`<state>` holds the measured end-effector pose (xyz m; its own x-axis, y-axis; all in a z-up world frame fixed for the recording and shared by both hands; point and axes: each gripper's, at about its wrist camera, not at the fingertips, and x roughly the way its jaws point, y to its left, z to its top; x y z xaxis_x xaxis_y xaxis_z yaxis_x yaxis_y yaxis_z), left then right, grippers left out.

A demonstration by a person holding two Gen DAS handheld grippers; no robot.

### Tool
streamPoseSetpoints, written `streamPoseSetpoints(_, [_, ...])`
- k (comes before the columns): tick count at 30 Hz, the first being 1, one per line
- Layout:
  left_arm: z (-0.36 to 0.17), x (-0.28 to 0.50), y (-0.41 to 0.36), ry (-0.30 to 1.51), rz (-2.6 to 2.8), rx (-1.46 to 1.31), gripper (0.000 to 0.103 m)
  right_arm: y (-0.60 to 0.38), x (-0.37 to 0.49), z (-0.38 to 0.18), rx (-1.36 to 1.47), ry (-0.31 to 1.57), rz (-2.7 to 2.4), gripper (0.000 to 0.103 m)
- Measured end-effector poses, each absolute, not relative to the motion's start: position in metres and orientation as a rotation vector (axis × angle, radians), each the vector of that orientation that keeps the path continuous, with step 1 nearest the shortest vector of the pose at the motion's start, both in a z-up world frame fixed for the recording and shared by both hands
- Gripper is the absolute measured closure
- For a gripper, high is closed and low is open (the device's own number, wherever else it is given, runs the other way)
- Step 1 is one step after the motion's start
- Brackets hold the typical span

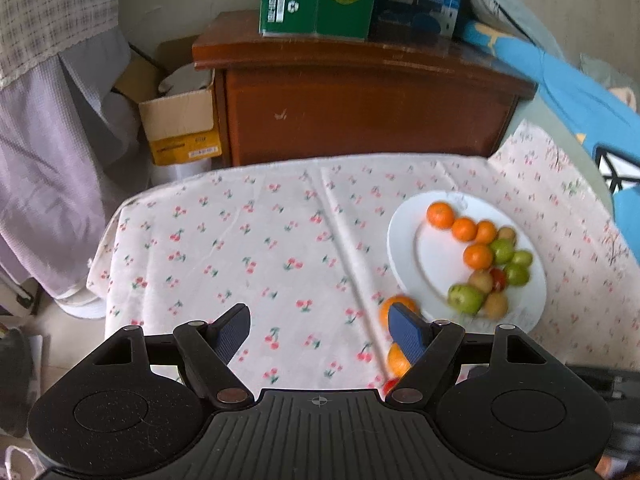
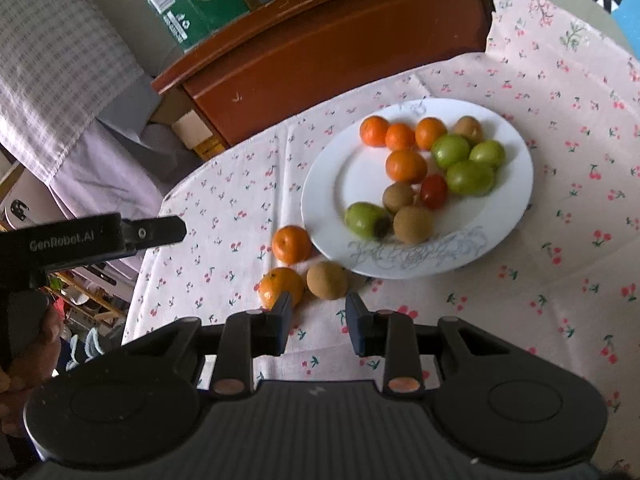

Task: Organize fruits
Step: 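Withdraw both grippers from the plate toward the remaining fruit, then grasp the red cherry tomato with the left gripper while the right gripper grasps a kiwi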

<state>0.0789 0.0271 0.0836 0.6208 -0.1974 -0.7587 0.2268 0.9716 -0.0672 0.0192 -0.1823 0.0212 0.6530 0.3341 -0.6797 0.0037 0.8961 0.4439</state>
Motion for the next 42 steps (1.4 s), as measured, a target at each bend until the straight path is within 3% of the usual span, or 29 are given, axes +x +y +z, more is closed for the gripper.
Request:
streamPoseSetpoints(6, [0.066,0.072,0.030,0.905,-0.272,0.070,0.026,-0.180,0.028,0.011,0.460,0.861,0.180,0.070])
streamPoseSetpoints(10, [0.055,0.062,0.024,0.911,-0.319,0.133,0.026,-0.180,0.032,0.006,0.479,0.856,0.154,0.061])
streamPoseSetpoints(30, [0.025,0.039,-0.010,0.851,-0.486,0.244,0.030,-0.166,0.046,-0.001,0.419,0.835,0.139,0.064])
streamPoseSetpoints(34, [0.022,0.041,-0.012,0.850,-0.499,0.233,0.043,-0.167,0.047,-0.003,0.415,0.832,0.139,0.066])
streamPoseSetpoints(36, [0.020,0.042,-0.013,0.862,-0.508,0.236,0.057,-0.167,0.047,-0.003,0.415,0.830,0.141,0.073])
streamPoseSetpoints(42, [0.013,0.043,-0.014,0.865,-0.516,0.238,0.060,-0.168,0.046,-0.003,0.412,0.834,0.141,0.076])
